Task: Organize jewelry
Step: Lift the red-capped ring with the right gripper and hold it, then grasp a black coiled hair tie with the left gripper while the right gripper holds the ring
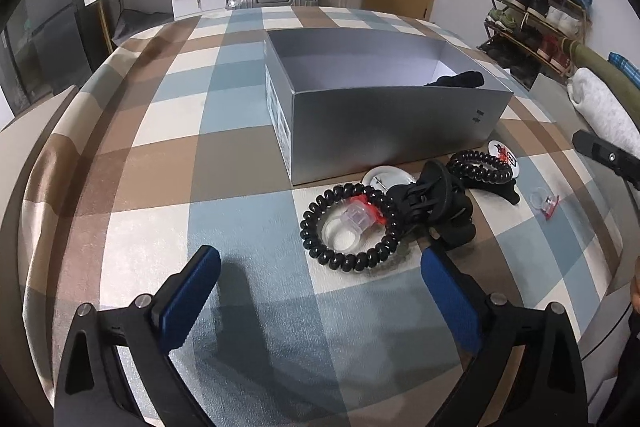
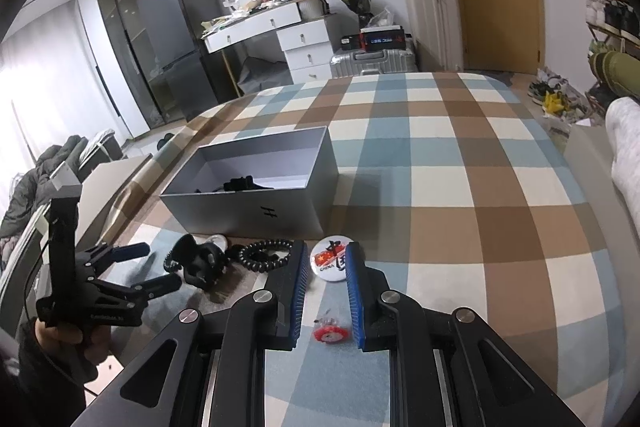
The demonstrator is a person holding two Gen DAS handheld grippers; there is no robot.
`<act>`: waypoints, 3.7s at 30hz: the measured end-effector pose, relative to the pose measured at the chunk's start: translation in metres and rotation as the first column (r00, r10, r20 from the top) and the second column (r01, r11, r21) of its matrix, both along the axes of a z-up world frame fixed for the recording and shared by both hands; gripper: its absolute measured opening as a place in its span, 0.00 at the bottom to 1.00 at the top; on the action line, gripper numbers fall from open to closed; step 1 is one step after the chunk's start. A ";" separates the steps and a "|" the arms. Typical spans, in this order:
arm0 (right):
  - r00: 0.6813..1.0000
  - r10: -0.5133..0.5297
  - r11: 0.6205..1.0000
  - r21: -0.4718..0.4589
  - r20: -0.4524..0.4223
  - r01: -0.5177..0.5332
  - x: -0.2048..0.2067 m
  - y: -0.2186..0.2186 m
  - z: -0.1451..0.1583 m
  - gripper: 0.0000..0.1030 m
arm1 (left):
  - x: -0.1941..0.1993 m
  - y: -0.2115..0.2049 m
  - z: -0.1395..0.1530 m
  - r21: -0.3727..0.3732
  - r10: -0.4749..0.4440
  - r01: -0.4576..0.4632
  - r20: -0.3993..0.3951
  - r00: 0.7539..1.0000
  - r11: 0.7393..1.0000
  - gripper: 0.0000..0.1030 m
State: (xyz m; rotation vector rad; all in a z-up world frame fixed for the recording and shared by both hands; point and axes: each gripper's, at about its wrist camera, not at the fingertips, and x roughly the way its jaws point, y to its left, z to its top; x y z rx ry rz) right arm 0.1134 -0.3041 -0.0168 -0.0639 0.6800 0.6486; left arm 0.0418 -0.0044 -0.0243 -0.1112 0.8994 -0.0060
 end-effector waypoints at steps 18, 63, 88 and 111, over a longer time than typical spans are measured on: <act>0.988 0.067 0.962 -0.252 -0.140 -0.101 0.005 0.019 -0.045 0.32 | 0.000 0.003 0.002 -0.020 -0.005 0.005 0.015 1.000 1.000 0.95; 0.991 0.124 0.980 -0.151 -0.049 -0.130 -0.012 0.018 -0.014 0.19 | -0.001 -0.002 0.008 -0.035 -0.097 0.099 0.056 0.994 0.994 0.06; 0.990 0.131 0.981 -0.141 -0.050 -0.137 -0.014 0.019 -0.013 0.19 | -0.010 0.004 0.014 -0.014 -0.161 0.161 0.040 0.986 0.987 0.13; 0.990 0.136 0.981 -0.135 -0.047 -0.141 -0.017 0.019 -0.012 0.19 | -0.002 0.029 0.004 -0.044 -0.007 0.006 -0.005 1.000 0.999 0.14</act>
